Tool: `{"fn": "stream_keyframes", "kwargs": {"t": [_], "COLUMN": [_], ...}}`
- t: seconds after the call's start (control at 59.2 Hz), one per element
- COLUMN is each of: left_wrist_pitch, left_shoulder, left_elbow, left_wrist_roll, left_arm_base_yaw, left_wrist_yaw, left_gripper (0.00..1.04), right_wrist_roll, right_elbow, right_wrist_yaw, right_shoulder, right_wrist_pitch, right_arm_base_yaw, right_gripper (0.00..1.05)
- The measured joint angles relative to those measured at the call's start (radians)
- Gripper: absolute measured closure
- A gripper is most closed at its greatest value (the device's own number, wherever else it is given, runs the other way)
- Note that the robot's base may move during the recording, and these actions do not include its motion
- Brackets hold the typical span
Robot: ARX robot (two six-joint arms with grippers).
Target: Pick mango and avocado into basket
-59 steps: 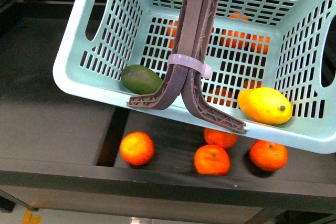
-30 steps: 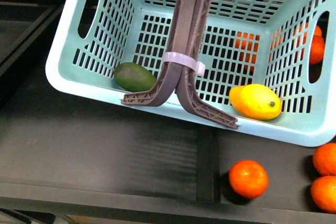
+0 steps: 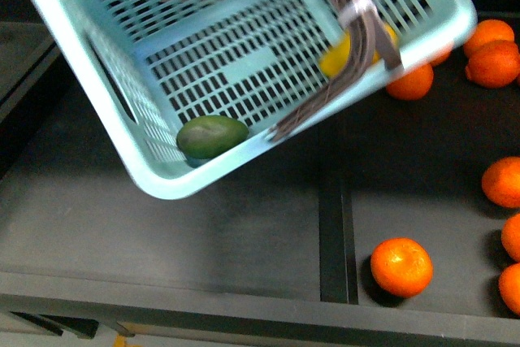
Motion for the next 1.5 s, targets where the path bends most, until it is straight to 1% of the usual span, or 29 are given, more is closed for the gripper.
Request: {"fn": "stream_keyframes", "kwargs": {"t": [0.034,0.084,0.152,0.22,0.27,0.355,0.456,0.575,0.676,0.727,0.879,0.98,1.031,1.166,1.335,1.386,1.453,1.487,1.504], "left_wrist_pitch": [-0.017,-0.029,-0.040,-0.044,-0.045,-0.036,0.010,0.038,-0.033,-0.063,-0.175,-0.261,-0.305,-0.402,-0.541,-0.607,-0.740,-0.768,-0.782], "left_shoulder": [0.026,0.057,0.092,0.130,0.167,0.219,0.309,0.340,0.391,0.407,0.409,0.408,0.408,0.401,0.379,0.358,0.296,0.277,0.264], "left_elbow": [0.038,0.074,0.109,0.136,0.157,0.180,0.217,0.274,0.338,0.361,0.396,0.410,0.412,0.424,0.450,0.460,0.468,0.468,0.468], "left_wrist_roll": [-0.105,-0.200,-0.260,-0.298,-0.336,-0.382,-0.467,-0.486,-0.456,-0.457,-0.464,-0.482,-0.476,-0.449,-0.389,-0.357,-0.332,-0.329,-0.327], "left_arm_base_yaw": [0.025,0.061,0.111,0.156,0.180,0.189,0.188,0.188,0.194,0.196,0.194,0.194,0.192,0.189,0.184,0.172,0.146,0.138,0.133], "left_wrist_yaw": [-0.136,-0.247,-0.290,-0.294,-0.273,-0.211,-0.095,-0.004,0.083,0.108,0.137,0.177,0.193,0.208,0.218,0.211,0.193,0.185,0.179], "left_gripper": [1.01,1.01,1.01,1.01,1.01,1.01,1.01,1.01,1.01,1.01,1.01,1.01,0.94,0.69,0.42,0.31,0.11,0.07,0.07], "right_wrist_roll": [0.000,0.000,0.000,0.000,0.000,0.000,0.000,0.000,0.000,0.000,0.000,0.000,0.000,0.000,0.000,0.000,0.000,0.000,0.000], "right_elbow": [0.000,0.000,0.000,0.000,0.000,0.000,0.000,0.000,0.000,0.000,0.000,0.000,0.000,0.000,0.000,0.000,0.000,0.000,0.000], "right_wrist_yaw": [0.000,0.000,0.000,0.000,-0.001,-0.003,-0.002,-0.001,-0.001,-0.001,-0.001,-0.001,-0.001,-0.001,-0.001,-0.001,-0.001,-0.001,-0.001], "right_shoulder": [0.000,0.000,0.000,0.000,0.000,0.000,0.000,0.000,0.000,0.000,0.000,0.000,0.000,0.000,0.000,0.000,0.000,0.000,0.000], "right_wrist_pitch": [0.000,0.000,0.000,0.000,0.000,0.000,0.000,0.000,0.000,0.000,0.000,0.000,0.000,0.000,0.000,0.000,0.000,0.000,0.000], "right_arm_base_yaw": [0.000,0.000,0.000,0.000,0.000,0.000,0.000,0.000,0.000,0.000,0.000,0.000,0.000,0.000,0.000,0.000,0.000,0.000,0.000], "right_gripper": [0.09,0.09,0.09,0.09,0.09,0.09,0.09,0.09,0.09,0.09,0.09,0.09,0.09,0.09,0.09,0.09,0.09,0.09,0.09]}}
